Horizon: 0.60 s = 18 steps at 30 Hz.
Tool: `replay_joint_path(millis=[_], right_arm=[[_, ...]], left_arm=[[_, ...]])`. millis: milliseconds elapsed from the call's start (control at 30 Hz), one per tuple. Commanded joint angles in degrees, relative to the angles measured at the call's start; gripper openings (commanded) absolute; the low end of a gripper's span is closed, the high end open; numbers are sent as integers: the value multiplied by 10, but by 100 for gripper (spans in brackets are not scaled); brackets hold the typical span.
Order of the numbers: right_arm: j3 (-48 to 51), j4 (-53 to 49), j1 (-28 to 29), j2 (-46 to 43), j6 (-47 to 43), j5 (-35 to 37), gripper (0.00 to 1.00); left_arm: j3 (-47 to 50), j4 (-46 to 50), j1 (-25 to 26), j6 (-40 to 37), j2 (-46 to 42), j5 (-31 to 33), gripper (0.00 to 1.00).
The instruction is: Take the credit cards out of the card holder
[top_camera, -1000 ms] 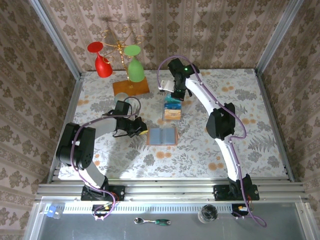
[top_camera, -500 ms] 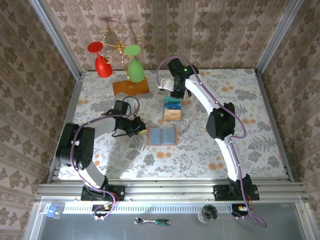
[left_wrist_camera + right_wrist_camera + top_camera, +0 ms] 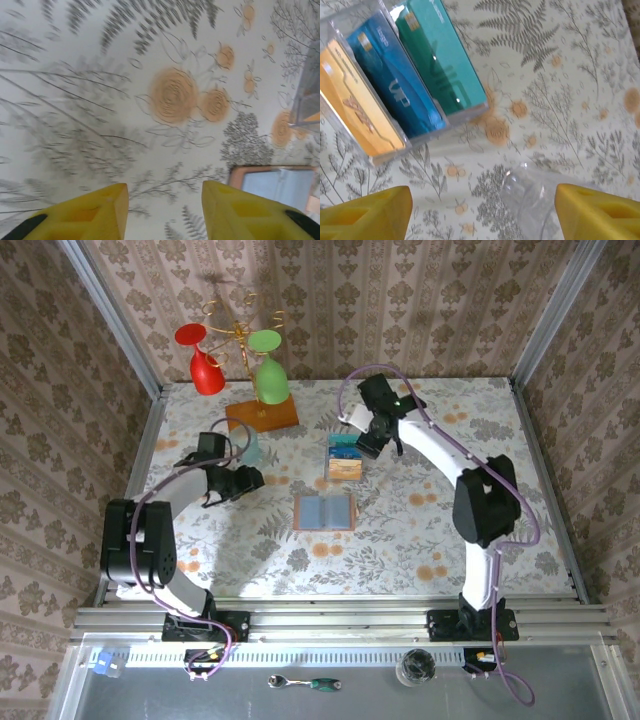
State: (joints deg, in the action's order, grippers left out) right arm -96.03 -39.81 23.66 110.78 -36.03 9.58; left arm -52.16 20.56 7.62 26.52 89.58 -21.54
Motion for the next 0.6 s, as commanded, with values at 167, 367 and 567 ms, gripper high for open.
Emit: replay_joint_path(millis=[167,367,567], right_arm=[[179,140,-21,-115,107,67,96],[295,226,-44,-161,208,99,100],[412,359,-84,-190,287,99,100]], left_arm=[[20,1,-69,-65,-46,77,82],[20,-12,-95,-96,-52,142,100],[48,-68,-111,-122,-82,231,100]])
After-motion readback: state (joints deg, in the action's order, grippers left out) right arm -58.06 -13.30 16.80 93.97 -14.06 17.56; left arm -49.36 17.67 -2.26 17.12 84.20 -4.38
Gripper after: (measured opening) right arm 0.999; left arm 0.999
